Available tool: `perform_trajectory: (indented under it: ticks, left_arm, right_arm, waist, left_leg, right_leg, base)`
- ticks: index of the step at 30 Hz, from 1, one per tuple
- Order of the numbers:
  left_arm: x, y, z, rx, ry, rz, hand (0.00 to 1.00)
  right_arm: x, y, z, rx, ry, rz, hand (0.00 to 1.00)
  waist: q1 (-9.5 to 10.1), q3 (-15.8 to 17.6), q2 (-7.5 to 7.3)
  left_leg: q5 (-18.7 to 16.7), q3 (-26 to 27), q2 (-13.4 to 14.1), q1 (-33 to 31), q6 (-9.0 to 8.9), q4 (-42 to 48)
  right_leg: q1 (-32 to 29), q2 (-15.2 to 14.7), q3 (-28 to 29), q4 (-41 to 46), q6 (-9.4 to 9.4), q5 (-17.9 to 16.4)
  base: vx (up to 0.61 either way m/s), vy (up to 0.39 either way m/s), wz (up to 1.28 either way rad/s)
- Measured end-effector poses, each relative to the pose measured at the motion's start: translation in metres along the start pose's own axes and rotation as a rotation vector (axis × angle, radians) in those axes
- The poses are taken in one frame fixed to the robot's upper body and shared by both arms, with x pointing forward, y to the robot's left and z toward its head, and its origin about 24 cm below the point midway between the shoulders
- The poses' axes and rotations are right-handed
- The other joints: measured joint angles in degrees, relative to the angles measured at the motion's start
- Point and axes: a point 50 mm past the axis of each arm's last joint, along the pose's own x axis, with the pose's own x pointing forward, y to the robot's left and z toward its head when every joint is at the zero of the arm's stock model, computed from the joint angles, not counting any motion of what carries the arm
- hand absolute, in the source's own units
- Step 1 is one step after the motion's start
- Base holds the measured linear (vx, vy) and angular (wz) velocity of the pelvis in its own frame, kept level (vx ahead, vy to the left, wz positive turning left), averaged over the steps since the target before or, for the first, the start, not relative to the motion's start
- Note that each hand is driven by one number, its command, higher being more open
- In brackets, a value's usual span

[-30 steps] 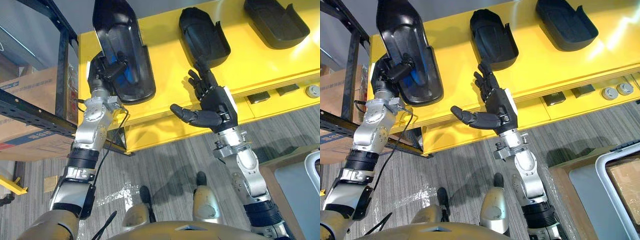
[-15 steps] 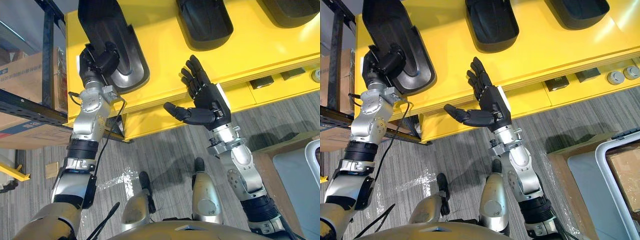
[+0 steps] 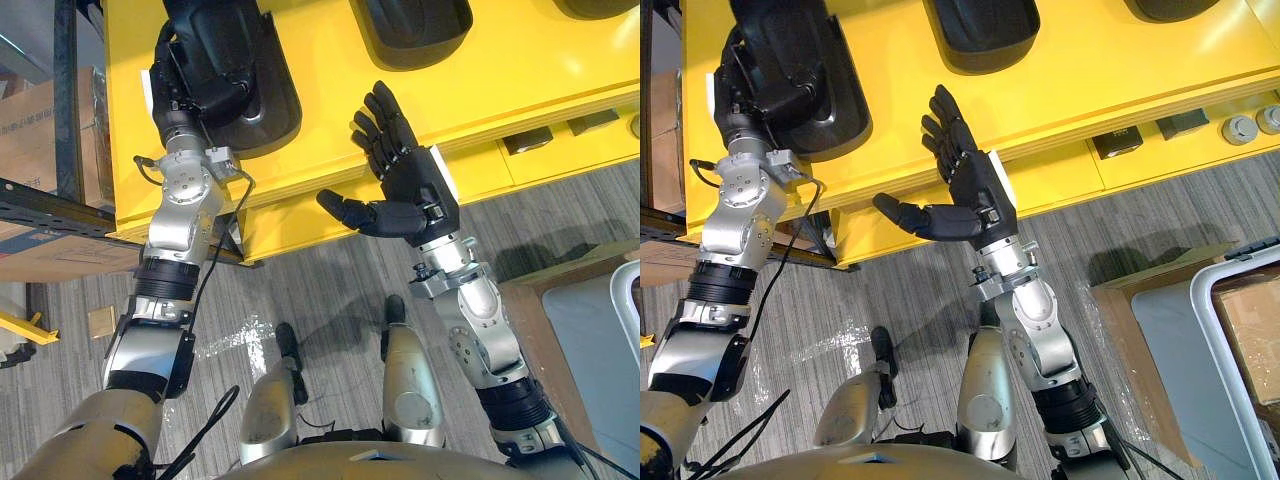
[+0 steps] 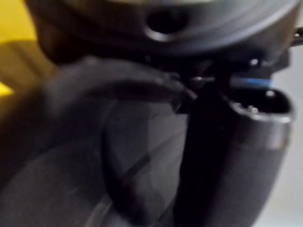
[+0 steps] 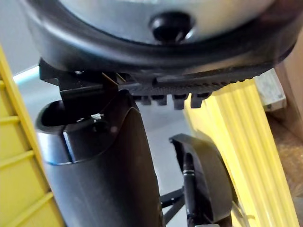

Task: Walk over and take three plastic housings, then place them on the shelf

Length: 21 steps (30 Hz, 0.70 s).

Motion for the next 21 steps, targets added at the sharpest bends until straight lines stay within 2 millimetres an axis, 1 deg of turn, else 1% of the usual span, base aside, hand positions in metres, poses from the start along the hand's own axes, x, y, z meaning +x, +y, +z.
perform_trajectory:
  ticks: [4,8,12,14,17,21]
  left_arm:
    - [-0.001,-0.001,0.000,0.030,-0.007,0.009,1.00]
    - [-0.001,0.000,-0.005,0.068,0.016,0.013,1.00]
    - [-0.002,0.001,-0.006,0.070,0.017,0.014,1.00]
    - [-0.002,0.001,-0.006,0.064,0.017,0.016,1.00]
    - [-0.002,0.004,-0.012,0.050,0.048,0.029,1.00]
    - [-0.006,0.010,-0.016,0.050,0.054,0.041,1.00]
  right_arm:
    - [-0.001,0.001,-0.001,0.003,0.005,-0.005,1.00]
    - [-0.010,-0.001,-0.006,0.011,0.030,-0.042,1.00]
    - [-0.014,-0.002,-0.007,0.010,0.034,-0.065,1.00]
    - [-0.017,-0.001,-0.007,0.007,0.035,-0.068,1.00]
    - [-0.021,0.002,-0.011,-0.013,0.060,-0.065,1.00]
    - [-0.027,0.004,-0.015,-0.009,0.083,-0.066,1.00]
  waist:
    - [-0.03,0.0,0.00]
    - [-0.37,0.0,0.02]
    - [-0.45,-0.1,0.10]
    - [-0.39,-0.1,0.12]
    - [-0.47,-0.2,0.30]
    - [-0.41,-0.8,0.79]
  left_leg:
    - [0.0,0.0,0.0,0.3,0.00,0.0]
    - [-0.2,0.0,0.1,1.7,-0.01,-0.3]
    - [-0.4,0.1,0.1,2.0,0.09,-0.3]
    - [-0.4,0.1,0.1,2.1,0.10,-0.3]
    - [-0.5,0.2,0.1,3.8,0.07,-0.5]
    - [-1.1,0.1,0.2,5.1,0.20,-0.6]
  right_leg:
    - [0.2,0.0,0.0,-0.1,0.06,0.1]
    - [2.2,0.1,-0.3,-1.2,0.26,0.2]
    - [3.0,0.2,-0.4,-2.6,0.81,0.7]
    - [3.2,0.2,-0.5,-2.7,0.79,0.8]
    - [5.2,0.4,-0.7,-3.8,0.83,1.0]
    - [7.5,0.4,-1.2,-5.6,1.12,1.5]
  base:
    - [0.00,0.000,0.00]
    - [0.00,0.001,-0.01]
    - [0.00,0.000,0.00]
    - [0.03,-0.002,0.00]
    - [0.04,-0.003,-0.04]
    - [0.02,0.005,0.01]
